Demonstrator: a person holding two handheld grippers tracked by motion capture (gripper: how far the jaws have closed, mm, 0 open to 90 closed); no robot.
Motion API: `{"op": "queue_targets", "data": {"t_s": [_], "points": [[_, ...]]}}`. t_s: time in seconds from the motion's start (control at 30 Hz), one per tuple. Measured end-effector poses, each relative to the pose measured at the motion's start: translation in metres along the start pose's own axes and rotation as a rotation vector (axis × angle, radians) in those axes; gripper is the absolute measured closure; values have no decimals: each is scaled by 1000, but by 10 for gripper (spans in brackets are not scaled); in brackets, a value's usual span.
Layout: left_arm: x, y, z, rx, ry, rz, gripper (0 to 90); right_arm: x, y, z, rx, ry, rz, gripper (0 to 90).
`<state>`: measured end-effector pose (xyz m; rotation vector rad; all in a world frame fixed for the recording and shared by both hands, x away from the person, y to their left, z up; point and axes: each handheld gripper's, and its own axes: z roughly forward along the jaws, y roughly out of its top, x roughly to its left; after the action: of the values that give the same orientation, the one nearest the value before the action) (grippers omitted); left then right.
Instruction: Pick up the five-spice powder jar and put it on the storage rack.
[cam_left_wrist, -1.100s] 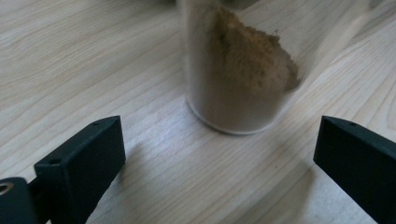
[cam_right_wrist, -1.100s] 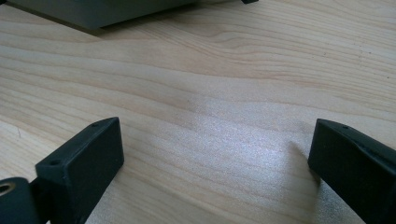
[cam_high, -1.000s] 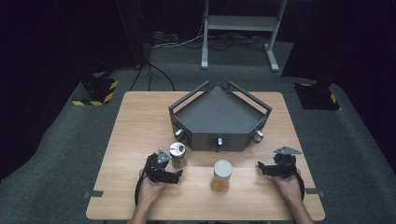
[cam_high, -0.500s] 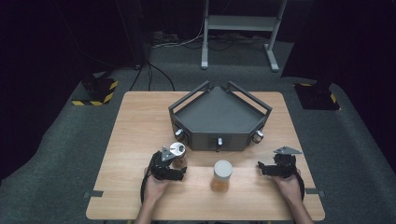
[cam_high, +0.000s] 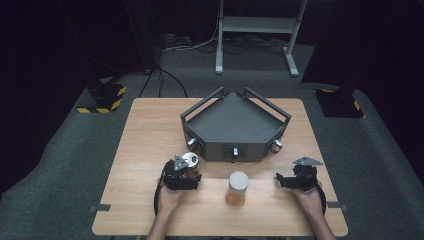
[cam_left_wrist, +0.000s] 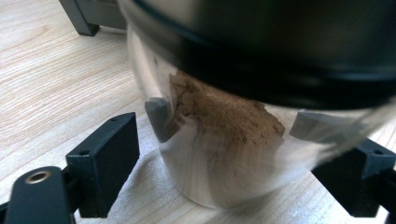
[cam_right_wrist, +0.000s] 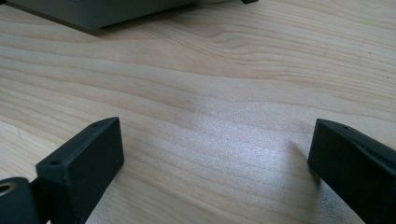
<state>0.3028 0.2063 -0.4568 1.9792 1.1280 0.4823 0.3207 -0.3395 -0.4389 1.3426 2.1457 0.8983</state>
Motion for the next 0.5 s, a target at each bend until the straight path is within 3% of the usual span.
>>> {"op": "queue_targets", "data": {"t_s": [0.5], "points": [[0,4,3,-20,1,0,221,0,0,0,-1,1,0,33]]}}
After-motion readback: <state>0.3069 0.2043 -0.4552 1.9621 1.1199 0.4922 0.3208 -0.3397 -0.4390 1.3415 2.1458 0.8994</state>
